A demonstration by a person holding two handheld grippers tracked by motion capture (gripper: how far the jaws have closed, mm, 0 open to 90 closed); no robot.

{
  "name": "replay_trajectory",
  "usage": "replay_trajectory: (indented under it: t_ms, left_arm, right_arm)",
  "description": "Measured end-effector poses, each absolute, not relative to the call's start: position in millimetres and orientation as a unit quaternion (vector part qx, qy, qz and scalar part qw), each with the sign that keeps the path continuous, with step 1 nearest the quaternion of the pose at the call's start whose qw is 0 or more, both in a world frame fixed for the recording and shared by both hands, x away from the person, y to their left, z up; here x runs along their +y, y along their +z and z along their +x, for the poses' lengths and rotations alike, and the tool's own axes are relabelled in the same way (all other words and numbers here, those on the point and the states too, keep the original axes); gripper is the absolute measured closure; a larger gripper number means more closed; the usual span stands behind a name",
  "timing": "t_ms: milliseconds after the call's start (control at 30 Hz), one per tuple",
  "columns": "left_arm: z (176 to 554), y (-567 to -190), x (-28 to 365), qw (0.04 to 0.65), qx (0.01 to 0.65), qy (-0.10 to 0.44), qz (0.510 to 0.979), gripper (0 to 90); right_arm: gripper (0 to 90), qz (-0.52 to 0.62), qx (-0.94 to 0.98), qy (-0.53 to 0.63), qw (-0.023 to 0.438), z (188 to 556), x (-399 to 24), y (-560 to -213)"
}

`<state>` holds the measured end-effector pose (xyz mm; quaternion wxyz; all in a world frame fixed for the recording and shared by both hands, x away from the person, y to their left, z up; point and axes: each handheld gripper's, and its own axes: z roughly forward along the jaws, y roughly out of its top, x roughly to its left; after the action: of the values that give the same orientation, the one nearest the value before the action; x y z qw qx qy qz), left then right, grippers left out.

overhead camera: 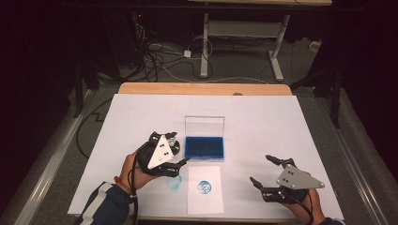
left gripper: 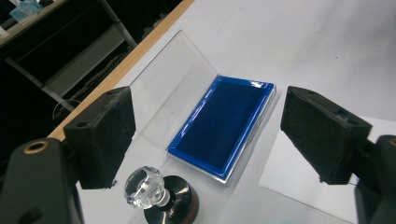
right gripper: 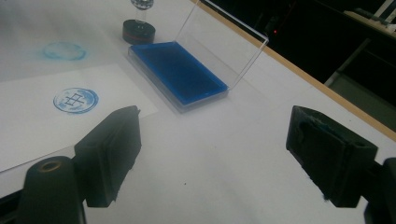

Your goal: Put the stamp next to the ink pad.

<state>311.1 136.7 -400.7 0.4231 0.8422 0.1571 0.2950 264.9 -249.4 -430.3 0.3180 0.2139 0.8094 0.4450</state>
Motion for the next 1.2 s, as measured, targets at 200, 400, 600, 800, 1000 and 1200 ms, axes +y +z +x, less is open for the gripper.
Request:
replay_trajectory:
  t_ms: [200,400,600,800,1000,1200]
  left_arm:
    - [303.4,-401.5,141.0,0.424,0.152,0.302,0.840,17.1]
    - [297.0,-403.9,147.8,0.425,0.151,0.305,0.838,17.1]
    - [291.9,-407.5,155.4,0.424,0.154,0.313,0.836,17.1]
    - [286.6,-412.0,166.3,0.424,0.159,0.318,0.833,17.1]
    - [280.7,-416.9,180.4,0.426,0.169,0.324,0.828,17.1]
    - [276.8,-423.9,192.7,0.423,0.184,0.327,0.825,17.1]
  right_arm:
    - [17.7,0.210,0.812,0.443,0.318,264.2,-248.2,-430.6]
    - [17.7,0.211,0.812,0.442,0.316,263.9,-248.4,-430.9]
    - [17.7,0.212,0.813,0.441,0.316,263.9,-248.6,-431.1]
    - [17.7,0.214,0.812,0.441,0.317,263.9,-248.9,-431.6]
    - [17.7,0.214,0.812,0.441,0.317,264.0,-248.8,-431.8]
    - [17.7,0.217,0.811,0.440,0.319,264.5,-249.8,-431.9]
